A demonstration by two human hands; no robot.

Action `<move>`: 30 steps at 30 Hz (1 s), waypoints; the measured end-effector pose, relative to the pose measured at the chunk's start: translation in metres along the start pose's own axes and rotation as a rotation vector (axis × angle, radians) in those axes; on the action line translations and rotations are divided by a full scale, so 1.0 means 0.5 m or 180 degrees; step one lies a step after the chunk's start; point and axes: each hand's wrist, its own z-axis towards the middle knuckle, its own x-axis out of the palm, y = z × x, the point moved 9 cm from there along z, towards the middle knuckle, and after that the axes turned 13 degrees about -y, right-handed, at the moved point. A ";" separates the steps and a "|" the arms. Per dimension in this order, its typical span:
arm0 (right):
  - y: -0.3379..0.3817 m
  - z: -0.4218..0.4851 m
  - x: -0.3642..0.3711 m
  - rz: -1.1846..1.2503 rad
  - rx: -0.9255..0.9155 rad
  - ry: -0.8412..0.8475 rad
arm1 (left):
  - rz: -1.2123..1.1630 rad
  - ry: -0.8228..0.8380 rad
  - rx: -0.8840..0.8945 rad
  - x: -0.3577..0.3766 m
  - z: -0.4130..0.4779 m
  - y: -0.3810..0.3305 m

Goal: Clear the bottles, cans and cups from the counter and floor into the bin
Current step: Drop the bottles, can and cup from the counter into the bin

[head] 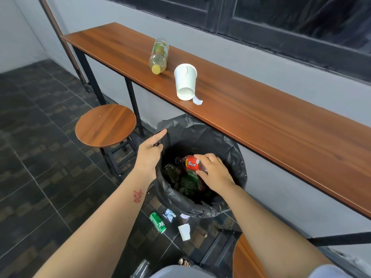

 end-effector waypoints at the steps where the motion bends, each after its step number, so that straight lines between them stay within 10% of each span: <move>1: 0.000 0.005 0.004 -0.0045 -0.0023 0.0027 | -0.0010 -0.0004 -0.0014 -0.001 0.004 0.001; 9: 0.041 0.056 0.007 -0.0201 -0.0217 0.0070 | -0.0131 -0.0138 -0.0277 -0.039 0.055 0.016; 16: 0.211 0.114 -0.194 0.0167 -0.0827 -0.2049 | -0.0255 -0.0100 -0.0570 -0.089 0.145 0.022; 19: 0.231 0.179 -0.262 -0.0066 -0.0331 -0.2693 | -0.0324 0.0000 -0.0553 -0.090 0.190 -0.004; 24: 0.200 0.319 -0.245 -0.0317 0.0837 -0.2120 | -0.0399 0.0154 -0.0469 -0.085 0.254 -0.045; 30: 0.190 0.348 -0.231 0.0377 0.0995 -0.2459 | -0.0282 0.0226 -0.0402 -0.084 0.313 -0.066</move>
